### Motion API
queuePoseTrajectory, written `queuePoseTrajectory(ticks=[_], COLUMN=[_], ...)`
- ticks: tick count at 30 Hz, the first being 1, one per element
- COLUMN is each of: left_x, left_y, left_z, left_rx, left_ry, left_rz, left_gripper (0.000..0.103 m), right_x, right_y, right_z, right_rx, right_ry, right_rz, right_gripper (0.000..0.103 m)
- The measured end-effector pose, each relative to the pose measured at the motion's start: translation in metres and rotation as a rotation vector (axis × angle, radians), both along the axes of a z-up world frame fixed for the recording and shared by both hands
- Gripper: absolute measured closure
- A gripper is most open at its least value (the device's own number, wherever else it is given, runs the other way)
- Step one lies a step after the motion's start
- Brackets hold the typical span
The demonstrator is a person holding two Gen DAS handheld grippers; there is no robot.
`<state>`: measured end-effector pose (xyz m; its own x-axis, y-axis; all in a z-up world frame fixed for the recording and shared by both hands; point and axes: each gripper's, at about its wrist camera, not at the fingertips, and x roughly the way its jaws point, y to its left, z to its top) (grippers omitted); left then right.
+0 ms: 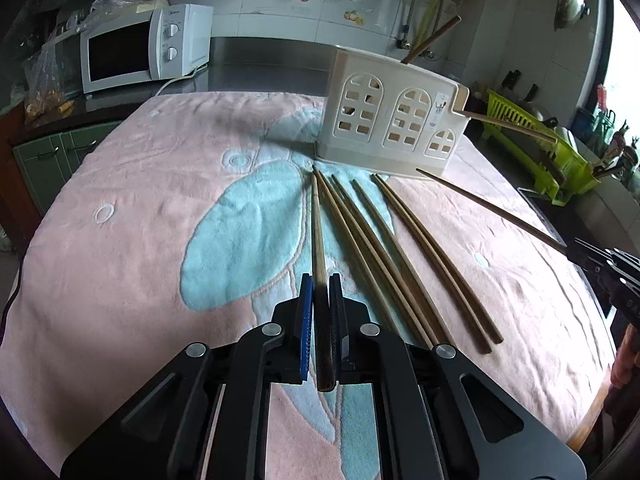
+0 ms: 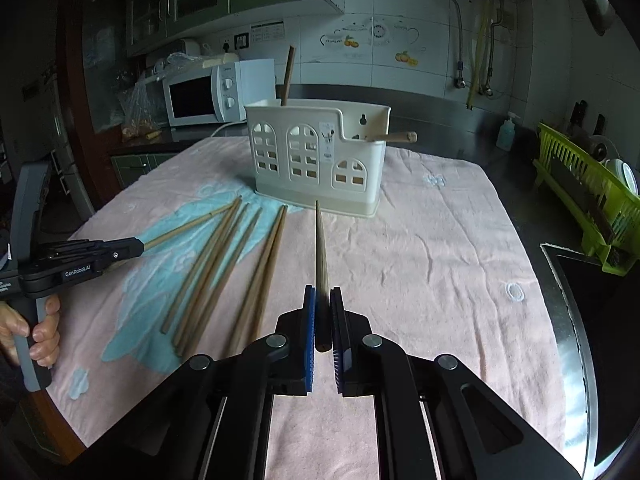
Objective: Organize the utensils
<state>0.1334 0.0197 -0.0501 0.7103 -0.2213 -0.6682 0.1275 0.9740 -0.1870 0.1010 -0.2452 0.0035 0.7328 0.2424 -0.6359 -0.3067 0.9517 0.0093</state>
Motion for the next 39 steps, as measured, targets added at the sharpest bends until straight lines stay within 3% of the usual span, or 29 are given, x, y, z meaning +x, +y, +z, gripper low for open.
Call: queuePoseTrajectory(ticks=[21,39], left_x=[0.037,0.056], left_y=[0.025,0.010], left_z=[0.088,0.153], left_rx=[-0.077,-0.034], left_ry=[-0.175,-0.290], left_rz=[-0.010,-0.098], left_gripper=[0.098,0.098], right_x=[0.020,0.057], right_y=[-0.021,-0.016], right_z=[0.114,0.171], right_rx=[0.127,0.134], right_ry=[-0.164,-0.217], right_rz=[-0.024,0.014], right_gripper=[0.096,0.096])
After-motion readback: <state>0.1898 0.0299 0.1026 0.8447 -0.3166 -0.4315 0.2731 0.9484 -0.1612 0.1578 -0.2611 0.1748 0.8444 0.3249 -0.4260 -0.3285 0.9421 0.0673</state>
